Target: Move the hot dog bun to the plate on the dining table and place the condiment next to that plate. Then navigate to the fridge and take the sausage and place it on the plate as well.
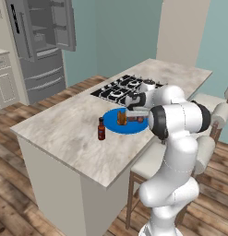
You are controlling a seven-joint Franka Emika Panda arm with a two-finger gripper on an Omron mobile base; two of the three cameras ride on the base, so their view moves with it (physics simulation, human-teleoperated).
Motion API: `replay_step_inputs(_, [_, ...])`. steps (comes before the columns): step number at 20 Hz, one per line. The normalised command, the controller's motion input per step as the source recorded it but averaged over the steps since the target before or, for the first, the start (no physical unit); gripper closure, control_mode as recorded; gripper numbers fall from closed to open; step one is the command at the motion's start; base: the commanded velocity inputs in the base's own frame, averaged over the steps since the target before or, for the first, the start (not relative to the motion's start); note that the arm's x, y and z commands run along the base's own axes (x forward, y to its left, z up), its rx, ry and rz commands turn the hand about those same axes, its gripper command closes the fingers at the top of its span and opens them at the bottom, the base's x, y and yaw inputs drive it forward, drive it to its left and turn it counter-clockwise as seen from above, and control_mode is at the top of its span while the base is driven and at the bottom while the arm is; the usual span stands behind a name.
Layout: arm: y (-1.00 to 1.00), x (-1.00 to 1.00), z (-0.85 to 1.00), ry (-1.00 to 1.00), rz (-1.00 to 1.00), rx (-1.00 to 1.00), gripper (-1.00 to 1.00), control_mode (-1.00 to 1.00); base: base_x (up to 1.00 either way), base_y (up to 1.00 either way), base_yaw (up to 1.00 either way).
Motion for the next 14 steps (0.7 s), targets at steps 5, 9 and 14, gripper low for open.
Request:
replay_step_inputs(5, [0.00, 0.28, -0.23, 0.00, 0.00, 0.00, 1.00, -1.00, 0.00, 0.00, 0.00])
replay_step_inputs(9, [0.02, 0.16, -0.28, 0.00, 0.00, 0.00, -1.00, -1.00, 0.00, 0.00, 0.00])
replay_step_inputs(14, [0.00, -0.02, -0.15, -0.02, 0.00, 0.00, -1.00, -1.00, 0.00, 0.00, 0.00])
